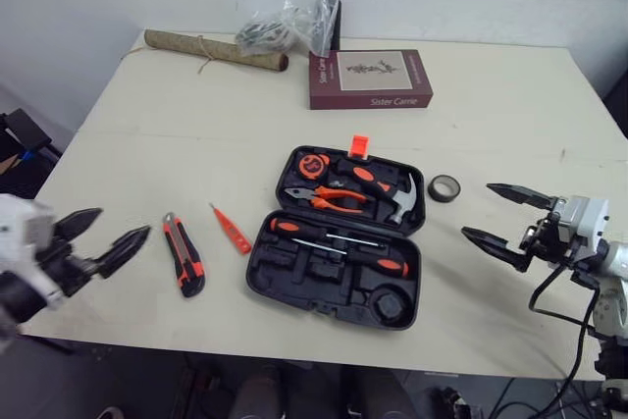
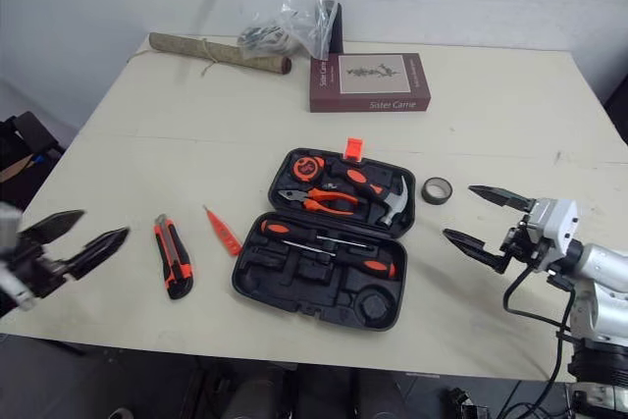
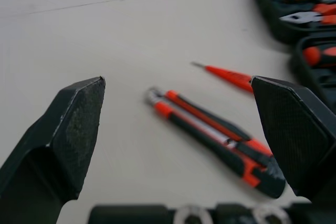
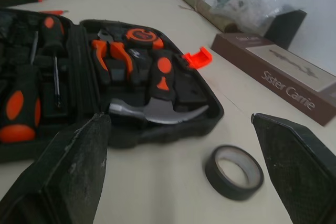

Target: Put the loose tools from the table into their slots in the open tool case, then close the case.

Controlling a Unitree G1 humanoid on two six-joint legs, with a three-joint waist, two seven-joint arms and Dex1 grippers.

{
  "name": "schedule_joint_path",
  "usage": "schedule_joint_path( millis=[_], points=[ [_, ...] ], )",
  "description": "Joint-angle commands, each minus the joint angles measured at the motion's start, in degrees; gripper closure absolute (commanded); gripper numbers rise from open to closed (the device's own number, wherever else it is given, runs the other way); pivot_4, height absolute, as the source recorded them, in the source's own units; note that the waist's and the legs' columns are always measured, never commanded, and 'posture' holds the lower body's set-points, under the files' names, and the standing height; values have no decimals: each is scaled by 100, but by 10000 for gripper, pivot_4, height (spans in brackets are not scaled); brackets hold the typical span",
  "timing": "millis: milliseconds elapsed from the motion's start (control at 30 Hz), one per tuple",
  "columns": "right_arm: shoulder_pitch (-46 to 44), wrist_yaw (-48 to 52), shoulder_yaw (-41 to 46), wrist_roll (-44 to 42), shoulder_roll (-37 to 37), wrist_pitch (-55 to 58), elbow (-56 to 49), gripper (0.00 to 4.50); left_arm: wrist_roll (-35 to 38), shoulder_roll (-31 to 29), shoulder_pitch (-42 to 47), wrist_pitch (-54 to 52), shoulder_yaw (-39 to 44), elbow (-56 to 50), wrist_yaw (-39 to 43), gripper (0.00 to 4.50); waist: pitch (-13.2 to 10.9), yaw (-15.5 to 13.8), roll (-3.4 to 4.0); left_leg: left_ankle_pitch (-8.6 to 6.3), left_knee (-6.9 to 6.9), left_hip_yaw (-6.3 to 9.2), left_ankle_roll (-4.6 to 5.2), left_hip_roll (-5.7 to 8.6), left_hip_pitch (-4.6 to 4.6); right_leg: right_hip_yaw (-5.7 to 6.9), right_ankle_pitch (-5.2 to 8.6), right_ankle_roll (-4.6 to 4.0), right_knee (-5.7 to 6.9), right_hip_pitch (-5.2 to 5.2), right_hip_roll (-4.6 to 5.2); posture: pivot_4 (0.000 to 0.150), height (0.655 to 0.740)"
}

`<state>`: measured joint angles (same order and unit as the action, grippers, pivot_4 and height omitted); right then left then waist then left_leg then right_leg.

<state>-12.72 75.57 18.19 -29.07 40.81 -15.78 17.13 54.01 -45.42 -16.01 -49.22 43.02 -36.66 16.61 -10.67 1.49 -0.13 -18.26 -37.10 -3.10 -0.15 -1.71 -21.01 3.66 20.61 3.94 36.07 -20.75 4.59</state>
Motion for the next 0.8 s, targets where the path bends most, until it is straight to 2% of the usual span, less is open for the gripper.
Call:
schedule_joint_path(
  millis=[33,167,300,500,800],
  points=[
    [-84,45,-34,-175,-25,117,-293,269,590,365,549,-882,-584,-667,-1756,0,0,0,0,1,-1,0,1,0,0,0,-2,3,-2,2,0,1500,7400],
    [-195,-17,-153,-166,-92,214,-400,269,664,1162,1304,-1526,-1545,-944,-3408,0,0,-4,0,13,-15,1,-3,0,0,0,-7,13,-6,11,-8,1500,7400],
    [-220,-83,-197,-171,-118,310,-543,269,478,1866,1753,-2009,-2148,-929,-4403,0,0,-10,-1,19,-29,-1,-4,1,-4,-3,-15,28,-5,15,-14,1500,7400],
    [-167,-121,-231,-280,-148,537,-954,269,158,2235,2151,-2699,-2640,-689,-4901,0,0,-36,-2,24,-36,-1,-10,2,-4,-5,-16,29,-7,15,-19,1500,7400],
    [-53,-278,-275,-351,-199,812,-1498,269,-641,2602,2776,-2830,-3283,-101,-4737,0,0,-195,-2,26,-54,-1,-15,3,-7,-8,-16,30,-1,16,-22,1500,7400]
  ],
)
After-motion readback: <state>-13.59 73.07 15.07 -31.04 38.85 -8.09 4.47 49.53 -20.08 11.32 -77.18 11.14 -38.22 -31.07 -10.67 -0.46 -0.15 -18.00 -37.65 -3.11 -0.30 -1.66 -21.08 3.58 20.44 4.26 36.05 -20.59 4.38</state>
